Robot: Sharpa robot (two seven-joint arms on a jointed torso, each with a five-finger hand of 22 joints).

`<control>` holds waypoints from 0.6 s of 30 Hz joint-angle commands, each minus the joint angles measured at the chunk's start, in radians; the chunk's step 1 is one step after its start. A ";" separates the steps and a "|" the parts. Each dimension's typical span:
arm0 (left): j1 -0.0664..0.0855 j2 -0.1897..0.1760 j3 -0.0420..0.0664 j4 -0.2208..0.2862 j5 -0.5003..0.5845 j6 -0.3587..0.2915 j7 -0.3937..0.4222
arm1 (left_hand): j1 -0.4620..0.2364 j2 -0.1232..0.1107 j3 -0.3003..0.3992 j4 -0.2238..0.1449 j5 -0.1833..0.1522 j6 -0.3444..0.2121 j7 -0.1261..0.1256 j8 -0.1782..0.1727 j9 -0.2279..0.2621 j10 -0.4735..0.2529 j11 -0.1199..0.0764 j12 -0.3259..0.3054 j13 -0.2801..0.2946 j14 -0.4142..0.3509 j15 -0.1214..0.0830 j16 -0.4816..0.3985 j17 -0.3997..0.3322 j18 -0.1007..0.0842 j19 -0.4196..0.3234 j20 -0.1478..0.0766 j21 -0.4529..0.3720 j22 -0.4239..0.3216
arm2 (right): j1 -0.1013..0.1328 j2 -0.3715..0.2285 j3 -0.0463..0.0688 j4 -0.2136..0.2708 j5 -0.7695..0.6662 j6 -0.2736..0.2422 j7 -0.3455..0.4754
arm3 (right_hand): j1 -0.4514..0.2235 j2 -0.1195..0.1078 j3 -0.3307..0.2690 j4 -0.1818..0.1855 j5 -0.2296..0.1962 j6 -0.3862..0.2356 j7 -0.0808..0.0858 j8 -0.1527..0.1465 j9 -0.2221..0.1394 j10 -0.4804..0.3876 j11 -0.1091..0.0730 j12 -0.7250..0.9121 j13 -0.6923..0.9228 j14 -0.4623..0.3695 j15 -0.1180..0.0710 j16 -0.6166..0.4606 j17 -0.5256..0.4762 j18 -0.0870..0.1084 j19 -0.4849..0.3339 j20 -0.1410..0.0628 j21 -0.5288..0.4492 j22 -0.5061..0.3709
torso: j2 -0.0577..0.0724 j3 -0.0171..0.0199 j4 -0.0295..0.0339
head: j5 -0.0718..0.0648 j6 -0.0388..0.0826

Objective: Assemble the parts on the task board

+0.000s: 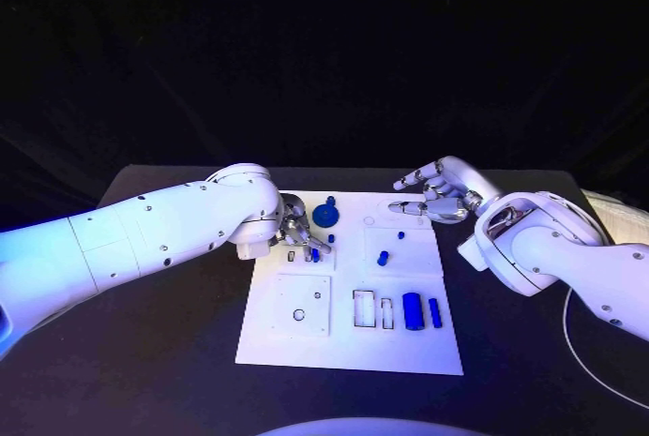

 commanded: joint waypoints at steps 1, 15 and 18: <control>0.001 0.003 0.000 0.000 -0.004 0.031 -0.002 | 0.014 0.001 0.003 -0.002 0.005 -0.008 0.001 0.006 0.002 0.010 0.000 0.004 0.001 0.105 -0.007 0.003 0.263 -0.015 0.011 0.001 0.006 0.046 | -0.001 0.002 0.000 0.000 -0.023 0.013 0.000 | 0.009 -0.001 -0.005 0.000 0.002 0.006 -0.003 0.004 0.001 -0.004 0.001 -0.003 0.083 0.092 0.002 0.002 0.196 0.011 -0.007 0.001 -0.004 -0.001 | 0.000 0.0006 0.0003 | 0.001 -0.002; 0.001 0.010 0.000 -0.005 -0.004 0.039 -0.003 | 0.039 0.014 0.026 -0.009 0.008 -0.011 -0.001 0.011 0.019 0.012 -0.001 0.004 0.004 0.105 -0.008 0.003 0.263 -0.015 0.011 0.000 0.006 0.048 | -0.002 0.004 0.000 -0.002 -0.023 0.017 -0.001 | 0.010 -0.001 -0.005 0.000 0.003 0.007 -0.003 0.004 0.001 -0.004 0.001 -0.003 0.083 0.092 0.002 0.002 0.197 0.011 -0.007 0.001 -0.005 -0.001 | 0.001 -0.0001 -0.0011 | 0.001 -0.004; 0.001 0.012 -0.001 -0.006 -0.003 0.040 -0.003 | 0.050 0.015 0.036 -0.013 0.008 -0.013 -0.001 0.012 0.025 0.012 -0.002 0.005 0.005 0.105 -0.008 0.003 0.263 -0.014 0.010 0.000 0.005 0.047 | -0.002 0.005 0.000 -0.003 -0.023 0.018 -0.001 | 0.010 -0.001 -0.005 0.000 0.003 0.007 -0.003 0.004 0.001 -0.004 0.001 -0.003 0.083 0.092 0.002 0.002 0.197 0.011 -0.007 0.001 -0.005 -0.001 | 0.001 -0.0004 -0.0005 | 0.000 -0.005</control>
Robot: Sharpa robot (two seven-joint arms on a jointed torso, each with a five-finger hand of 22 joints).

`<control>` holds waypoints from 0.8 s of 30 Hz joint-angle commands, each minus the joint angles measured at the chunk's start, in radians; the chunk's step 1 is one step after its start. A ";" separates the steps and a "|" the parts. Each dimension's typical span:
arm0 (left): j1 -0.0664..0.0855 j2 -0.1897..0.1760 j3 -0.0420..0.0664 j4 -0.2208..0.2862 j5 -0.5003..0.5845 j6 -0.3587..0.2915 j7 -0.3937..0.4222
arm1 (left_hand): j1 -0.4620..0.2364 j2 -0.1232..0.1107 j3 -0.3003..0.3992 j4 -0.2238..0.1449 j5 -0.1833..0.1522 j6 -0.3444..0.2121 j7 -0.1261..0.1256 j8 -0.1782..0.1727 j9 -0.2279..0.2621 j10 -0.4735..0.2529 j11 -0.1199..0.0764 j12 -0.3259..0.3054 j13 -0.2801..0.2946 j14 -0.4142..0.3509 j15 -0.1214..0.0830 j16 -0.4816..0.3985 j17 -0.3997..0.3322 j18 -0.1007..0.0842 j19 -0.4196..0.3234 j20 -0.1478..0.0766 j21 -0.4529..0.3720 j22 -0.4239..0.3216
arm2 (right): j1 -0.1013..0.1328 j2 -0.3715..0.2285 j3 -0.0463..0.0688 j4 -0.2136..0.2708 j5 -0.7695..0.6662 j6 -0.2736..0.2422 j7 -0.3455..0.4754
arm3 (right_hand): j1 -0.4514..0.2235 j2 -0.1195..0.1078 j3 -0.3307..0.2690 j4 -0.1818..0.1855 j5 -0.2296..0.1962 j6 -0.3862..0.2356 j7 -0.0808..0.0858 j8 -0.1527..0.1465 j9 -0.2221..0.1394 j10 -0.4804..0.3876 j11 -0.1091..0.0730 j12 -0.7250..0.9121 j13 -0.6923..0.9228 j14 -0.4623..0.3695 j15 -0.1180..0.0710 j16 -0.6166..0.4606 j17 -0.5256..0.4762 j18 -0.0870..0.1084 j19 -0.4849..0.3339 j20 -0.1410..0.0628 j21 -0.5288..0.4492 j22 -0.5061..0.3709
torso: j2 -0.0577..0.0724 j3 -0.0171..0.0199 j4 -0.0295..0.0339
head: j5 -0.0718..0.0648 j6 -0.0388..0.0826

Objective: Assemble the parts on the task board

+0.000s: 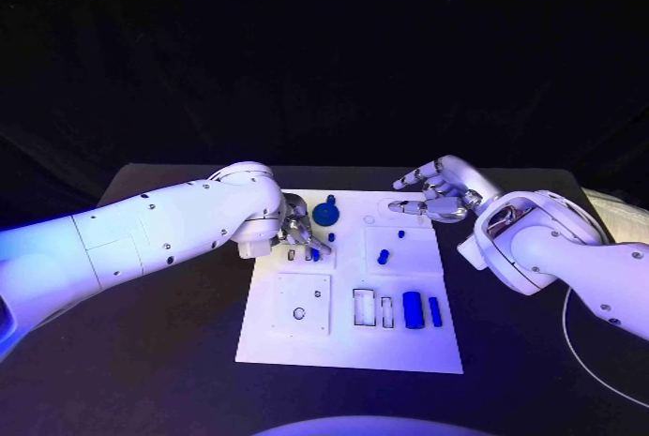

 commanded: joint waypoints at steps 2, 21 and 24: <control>0.001 0.004 -0.001 -0.002 -0.002 0.021 -0.001 | 0.020 0.003 0.018 -0.003 0.005 -0.008 -0.002 0.005 0.006 0.005 -0.002 0.004 0.000 0.105 -0.008 0.003 0.263 -0.014 0.009 0.000 0.005 0.047 | -0.001 0.002 0.000 -0.001 -0.011 0.015 -0.001 | 0.011 -0.001 -0.005 0.000 0.003 0.007 -0.003 0.005 0.002 -0.004 0.001 -0.003 0.083 0.092 0.002 0.002 0.197 0.012 -0.007 0.001 -0.005 -0.001 | 0.000 -0.0005 0.0011 | -0.002 -0.003; 0.001 -0.002 -0.001 0.003 0.036 -0.001 0.001 | 0.150 -0.121 0.572 -0.085 0.073 -0.037 0.007 -0.069 0.029 -0.008 -0.001 -0.037 -0.019 0.105 -0.004 0.003 0.263 -0.012 0.002 0.000 -0.004 0.045 | -0.004 0.006 0.000 -0.006 -0.008 0.027 -0.004 | 0.012 0.000 -0.005 0.000 0.005 0.008 -0.003 0.005 0.002 -0.004 0.001 -0.003 0.083 0.092 0.002 0.002 0.197 0.012 -0.007 0.001 -0.005 -0.002 | 0.000 0.0002 0.0002 | -0.003 -0.008; 0.001 -0.011 -0.001 0.012 0.044 -0.016 0.004 | 0.057 -0.203 0.779 -0.096 0.066 -0.036 0.013 -0.056 0.066 -0.001 -0.003 -0.037 -0.017 0.105 -0.004 0.003 0.263 -0.012 0.002 0.003 -0.007 0.046 | -0.004 0.006 0.000 -0.007 -0.007 0.030 -0.004 | 0.012 0.000 -0.005 0.000 0.005 0.008 -0.003 0.005 0.002 -0.004 0.001 -0.003 0.083 0.092 0.002 0.002 0.197 0.012 -0.007 0.001 -0.005 -0.002 | 0.000 0.0005 0.0004 | -0.004 -0.008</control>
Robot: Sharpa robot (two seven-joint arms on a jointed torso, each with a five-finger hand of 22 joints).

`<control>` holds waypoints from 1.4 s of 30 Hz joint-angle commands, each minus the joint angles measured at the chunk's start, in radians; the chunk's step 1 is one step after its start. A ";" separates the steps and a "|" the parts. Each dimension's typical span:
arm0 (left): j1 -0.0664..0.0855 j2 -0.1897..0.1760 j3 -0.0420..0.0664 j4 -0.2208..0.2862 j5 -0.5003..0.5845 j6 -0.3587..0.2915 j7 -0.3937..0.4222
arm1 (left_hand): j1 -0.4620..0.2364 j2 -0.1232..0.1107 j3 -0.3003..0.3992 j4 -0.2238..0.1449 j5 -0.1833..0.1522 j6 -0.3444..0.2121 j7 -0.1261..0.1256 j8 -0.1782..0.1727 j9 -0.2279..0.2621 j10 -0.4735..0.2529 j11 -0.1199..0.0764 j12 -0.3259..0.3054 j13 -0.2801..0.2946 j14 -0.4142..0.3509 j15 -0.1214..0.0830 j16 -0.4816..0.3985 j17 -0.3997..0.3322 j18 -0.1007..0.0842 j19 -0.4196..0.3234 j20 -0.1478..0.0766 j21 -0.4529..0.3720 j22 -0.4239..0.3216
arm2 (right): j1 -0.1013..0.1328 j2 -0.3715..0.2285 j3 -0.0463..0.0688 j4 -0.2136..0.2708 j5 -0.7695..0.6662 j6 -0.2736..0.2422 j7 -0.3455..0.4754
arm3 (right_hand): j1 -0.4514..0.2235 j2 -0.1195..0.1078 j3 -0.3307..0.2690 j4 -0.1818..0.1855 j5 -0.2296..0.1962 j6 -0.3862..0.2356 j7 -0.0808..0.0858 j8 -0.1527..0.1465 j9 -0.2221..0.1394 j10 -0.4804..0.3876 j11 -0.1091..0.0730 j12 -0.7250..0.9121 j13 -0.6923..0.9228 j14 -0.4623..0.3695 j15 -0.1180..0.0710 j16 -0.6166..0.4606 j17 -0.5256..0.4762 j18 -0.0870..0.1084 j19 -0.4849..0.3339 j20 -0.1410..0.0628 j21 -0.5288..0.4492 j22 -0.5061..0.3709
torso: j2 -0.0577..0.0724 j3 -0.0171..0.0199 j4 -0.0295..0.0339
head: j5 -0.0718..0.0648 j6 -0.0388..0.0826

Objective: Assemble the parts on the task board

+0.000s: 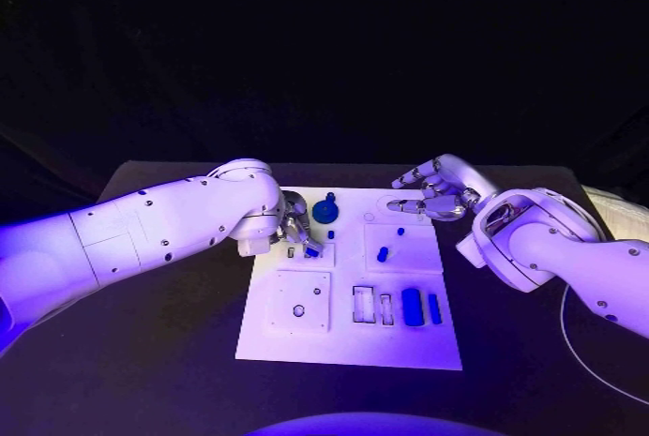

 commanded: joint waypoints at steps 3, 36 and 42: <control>0.000 -0.017 0.001 0.019 0.029 -0.035 0.005 | -0.081 -0.054 0.282 -0.177 -0.006 -0.002 -0.004 0.017 0.033 0.006 0.008 0.000 -0.006 0.105 -0.001 0.003 0.263 -0.011 -0.002 0.005 -0.008 0.046 | -0.002 0.002 0.000 -0.002 -0.006 0.020 -0.003 | 0.012 0.000 -0.005 0.000 0.005 0.004 0.000 0.005 0.001 -0.004 0.001 -0.003 0.083 0.092 0.002 0.002 0.197 0.012 -0.007 0.001 -0.005 -0.001 | 0.000 0.0007 0.0003 | -0.004 -0.001; -0.035 -0.050 -0.001 0.075 -0.155 -0.153 0.012 | -0.124 -0.066 0.338 -0.205 -0.010 -0.006 -0.005 0.029 0.057 0.011 0.008 0.004 -0.001 0.105 -0.003 0.003 0.263 -0.012 0.001 0.005 -0.006 0.053 | -0.009 -0.001 0.000 -0.005 0.003 0.044 0.006 | 0.001 -0.004 -0.021 0.011 0.008 0.005 0.000 0.004 0.000 -0.008 0.001 -0.011 0.076 0.092 0.002 0.002 0.196 0.015 -0.014 0.000 -0.014 -0.015 | 0.001 0.0004 0.0002 | -0.002 -0.004; -0.039 -0.049 -0.001 0.075 -0.158 -0.113 0.008 | -0.128 -0.067 0.339 -0.205 -0.011 -0.007 -0.005 0.030 0.058 0.010 0.008 0.002 -0.004 0.105 -0.003 0.003 0.263 -0.012 0.000 0.005 -0.007 0.051 | -0.009 0.000 0.000 -0.006 0.003 0.053 0.007 | 0.000 -0.004 -0.022 0.013 0.009 0.005 0.000 0.003 0.000 -0.009 0.001 -0.012 0.076 0.092 0.002 0.002 0.196 0.016 -0.017 0.000 -0.017 -0.019 | 0.000 0.0001 0.0006 | -0.004 -0.007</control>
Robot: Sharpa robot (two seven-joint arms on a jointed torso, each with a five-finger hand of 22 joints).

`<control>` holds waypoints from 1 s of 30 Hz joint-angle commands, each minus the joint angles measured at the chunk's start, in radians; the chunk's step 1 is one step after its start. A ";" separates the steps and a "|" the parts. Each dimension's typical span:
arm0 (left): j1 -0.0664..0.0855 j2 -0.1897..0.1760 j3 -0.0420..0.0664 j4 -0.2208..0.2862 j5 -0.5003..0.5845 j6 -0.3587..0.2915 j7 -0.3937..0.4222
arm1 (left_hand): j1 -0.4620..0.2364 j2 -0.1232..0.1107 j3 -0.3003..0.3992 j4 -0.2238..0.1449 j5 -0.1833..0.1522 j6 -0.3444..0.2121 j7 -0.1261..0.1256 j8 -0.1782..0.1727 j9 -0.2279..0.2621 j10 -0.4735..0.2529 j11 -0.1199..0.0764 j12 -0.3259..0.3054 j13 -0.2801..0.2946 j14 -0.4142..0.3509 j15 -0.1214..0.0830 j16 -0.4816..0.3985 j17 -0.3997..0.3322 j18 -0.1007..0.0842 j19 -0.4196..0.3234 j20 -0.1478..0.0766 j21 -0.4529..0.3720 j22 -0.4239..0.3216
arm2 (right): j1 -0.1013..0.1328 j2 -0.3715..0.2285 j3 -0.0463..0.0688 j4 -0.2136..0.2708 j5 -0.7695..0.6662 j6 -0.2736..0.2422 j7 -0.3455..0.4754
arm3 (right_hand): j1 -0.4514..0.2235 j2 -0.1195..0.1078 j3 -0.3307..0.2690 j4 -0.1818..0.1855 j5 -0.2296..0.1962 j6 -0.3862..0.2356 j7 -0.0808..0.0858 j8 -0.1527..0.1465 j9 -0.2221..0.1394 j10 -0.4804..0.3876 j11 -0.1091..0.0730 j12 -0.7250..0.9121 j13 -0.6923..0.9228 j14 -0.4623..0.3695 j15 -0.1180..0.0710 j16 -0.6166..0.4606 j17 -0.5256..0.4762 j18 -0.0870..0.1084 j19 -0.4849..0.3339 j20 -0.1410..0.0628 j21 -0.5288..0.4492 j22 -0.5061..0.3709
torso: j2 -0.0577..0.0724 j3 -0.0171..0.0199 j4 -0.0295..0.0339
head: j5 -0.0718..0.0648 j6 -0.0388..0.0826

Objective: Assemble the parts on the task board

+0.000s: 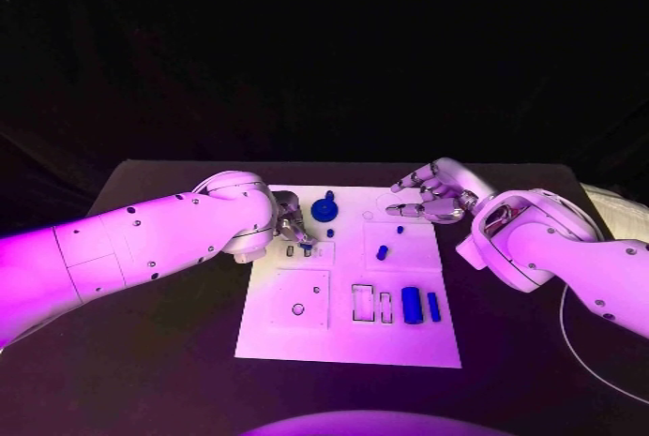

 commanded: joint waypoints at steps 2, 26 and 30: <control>-0.006 0.003 -0.003 -0.001 -0.027 0.051 0.002 | -0.003 0.005 0.137 -0.132 0.001 0.000 -0.005 -0.001 0.000 0.003 0.004 0.000 -0.001 0.105 -0.003 0.003 0.263 -0.012 0.000 0.005 -0.002 0.051 | -0.001 0.001 0.000 0.000 -0.003 0.026 0.006 | -0.001 -0.004 -0.006 0.002 0.005 0.005 0.000 0.003 0.001 -0.009 0.001 -0.004 0.075 0.092 0.002 0.002 0.197 0.016 -0.009 0.000 -0.007 -0.002 | 0.000 -0.0001 0.0012 | -0.001 -0.003; -0.008 0.001 -0.003 -0.009 -0.028 0.137 -0.006 | -0.059 0.011 0.114 -0.124 -0.018 0.014 -0.011 0.014 0.018 0.007 0.000 0.007 0.005 0.105 -0.004 0.003 0.263 -0.012 0.002 0.004 -0.001 0.055 | -0.001 -0.001 0.000 -0.005 0.044 0.040 0.004 | -0.006 0.000 -0.010 0.010 0.008 0.006 0.000 0.004 0.001 -0.008 0.001 -0.003 0.076 0.092 0.002 0.002 0.197 0.017 -0.010 0.000 -0.009 -0.003 | 0.000 -0.0003 0.0003 | 0.006 -0.012; -0.008 0.000 -0.003 -0.006 -0.028 0.145 -0.007 | -0.066 0.010 0.106 -0.123 -0.019 0.017 -0.012 0.016 0.020 0.008 -0.001 0.009 0.007 0.105 -0.005 0.003 0.263 -0.012 0.002 0.003 -0.001 0.056 | -0.001 -0.001 0.000 -0.006 0.045 0.041 0.004 | -0.006 0.000 -0.010 0.010 0.008 0.006 0.000 0.004 0.001 -0.008 0.001 -0.003 0.076 0.092 0.002 0.002 0.197 0.017 -0.010 0.000 -0.009 -0.003 | 0.000 -0.0003 0.0005 | 0.007 -0.013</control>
